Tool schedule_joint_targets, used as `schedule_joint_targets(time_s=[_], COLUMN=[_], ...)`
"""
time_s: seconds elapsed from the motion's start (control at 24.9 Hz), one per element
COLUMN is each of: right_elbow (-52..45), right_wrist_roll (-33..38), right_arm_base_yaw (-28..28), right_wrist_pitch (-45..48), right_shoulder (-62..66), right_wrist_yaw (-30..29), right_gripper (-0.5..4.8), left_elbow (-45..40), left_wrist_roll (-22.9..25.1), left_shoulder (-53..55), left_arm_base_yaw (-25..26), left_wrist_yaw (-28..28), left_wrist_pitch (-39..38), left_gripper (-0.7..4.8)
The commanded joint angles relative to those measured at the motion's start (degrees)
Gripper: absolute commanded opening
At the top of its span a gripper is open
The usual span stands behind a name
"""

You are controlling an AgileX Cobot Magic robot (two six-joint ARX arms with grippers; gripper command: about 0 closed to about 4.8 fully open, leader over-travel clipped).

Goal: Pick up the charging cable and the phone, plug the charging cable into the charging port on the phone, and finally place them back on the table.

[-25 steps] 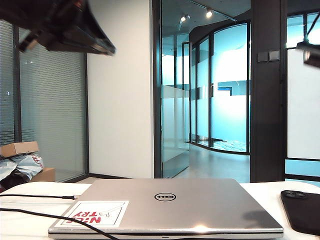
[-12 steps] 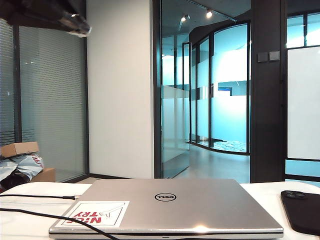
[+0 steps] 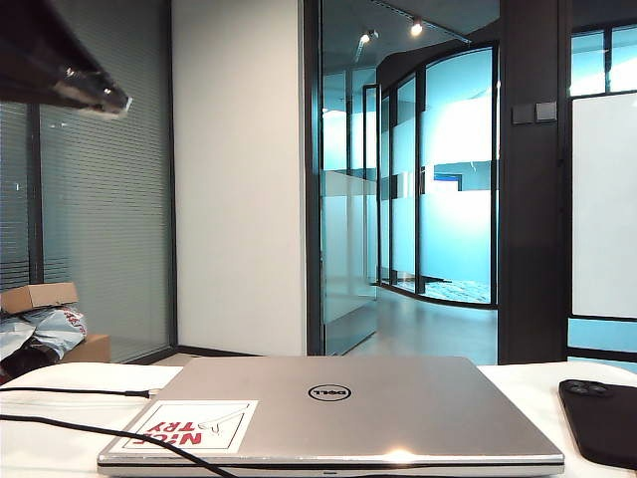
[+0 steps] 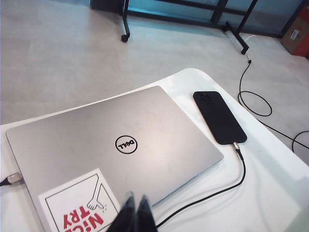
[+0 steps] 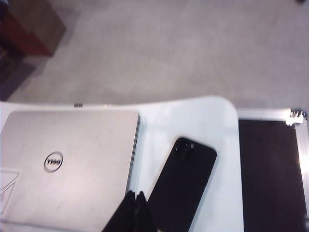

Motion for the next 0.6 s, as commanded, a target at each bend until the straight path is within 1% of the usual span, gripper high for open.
schedule_joint_targets(time_s=[0.04, 0.16, 0.28, 0.36, 0.44, 0.6], right_elbow=[-5.73, -12.50, -15.30, -16.02, -16.15, -16.15], right_wrist_roll=[-0.52, -0.52, -0.20, -0.22, -0.22, -0.22], right_arm_base_yaw=[0.02, 0.02, 0.02, 0.02, -0.09, -0.09], right_wrist_pitch=[7.96, 12.61, 12.76, 11.89, 10.45, 10.36], right_shoulder=[-4.28, -9.09, -11.58, -12.61, -13.09, -13.14], right_wrist_yaw=[-1.64, -1.44, -1.46, -1.40, -1.42, -1.42], right_gripper=[-0.01, -0.01, -0.01, -0.01, -0.01, -0.01], left_elbow=[-3.06, -6.43, -8.24, -8.94, -9.86, -11.45], left_wrist_roll=[1.20, 1.40, 1.81, 1.86, 2.99, 3.87], left_shoulder=[-1.86, -3.23, -3.80, -3.80, -3.80, -3.82], left_arm_base_yaw=[0.00, 0.00, 0.00, 0.00, 0.00, 0.00], left_wrist_yaw=[0.02, 0.02, 0.02, 0.02, 0.04, 0.02], left_wrist_pitch=[2.32, 4.09, 5.97, 6.80, 8.68, 12.44], left_gripper=[-0.06, -0.06, -0.06, -0.06, -0.06, -0.06])
